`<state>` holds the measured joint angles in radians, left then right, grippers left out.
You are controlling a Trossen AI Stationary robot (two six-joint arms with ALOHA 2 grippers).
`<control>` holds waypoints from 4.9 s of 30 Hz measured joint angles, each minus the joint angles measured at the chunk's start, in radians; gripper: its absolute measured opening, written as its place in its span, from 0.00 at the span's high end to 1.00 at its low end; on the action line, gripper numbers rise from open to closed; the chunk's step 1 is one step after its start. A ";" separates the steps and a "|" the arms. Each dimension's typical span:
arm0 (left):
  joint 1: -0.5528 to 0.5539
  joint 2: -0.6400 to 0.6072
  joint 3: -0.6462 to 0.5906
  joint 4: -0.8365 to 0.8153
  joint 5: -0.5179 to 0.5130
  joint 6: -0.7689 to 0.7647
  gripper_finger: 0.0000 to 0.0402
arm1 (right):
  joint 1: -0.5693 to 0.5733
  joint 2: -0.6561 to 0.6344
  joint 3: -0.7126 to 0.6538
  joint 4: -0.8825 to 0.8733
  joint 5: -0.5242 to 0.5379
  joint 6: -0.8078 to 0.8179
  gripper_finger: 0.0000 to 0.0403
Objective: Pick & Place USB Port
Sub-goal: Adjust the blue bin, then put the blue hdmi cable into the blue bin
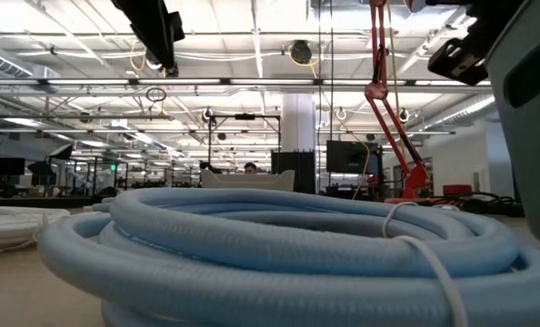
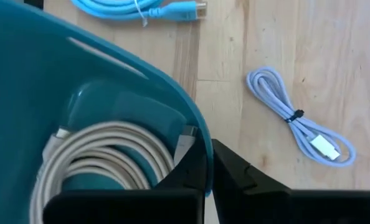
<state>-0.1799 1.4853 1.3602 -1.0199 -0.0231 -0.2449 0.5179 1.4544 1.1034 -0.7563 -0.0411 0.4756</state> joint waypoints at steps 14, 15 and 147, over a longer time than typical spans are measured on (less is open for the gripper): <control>0.010 0.000 0.000 0.000 0.003 -0.012 0.64 | 0.001 -0.001 0.002 -0.111 -0.068 -0.231 1.00; 0.010 0.000 0.000 0.000 0.002 -0.012 0.64 | 0.000 -0.001 0.001 -0.109 -0.071 -0.232 1.00; 0.363 0.030 -0.552 0.548 0.207 0.191 0.64 | -0.426 0.031 -0.002 0.415 0.198 -0.135 0.48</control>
<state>0.1836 1.5149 0.8085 -0.4718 0.1839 -0.0544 0.0914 1.4853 1.1015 -0.3408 0.1566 0.3405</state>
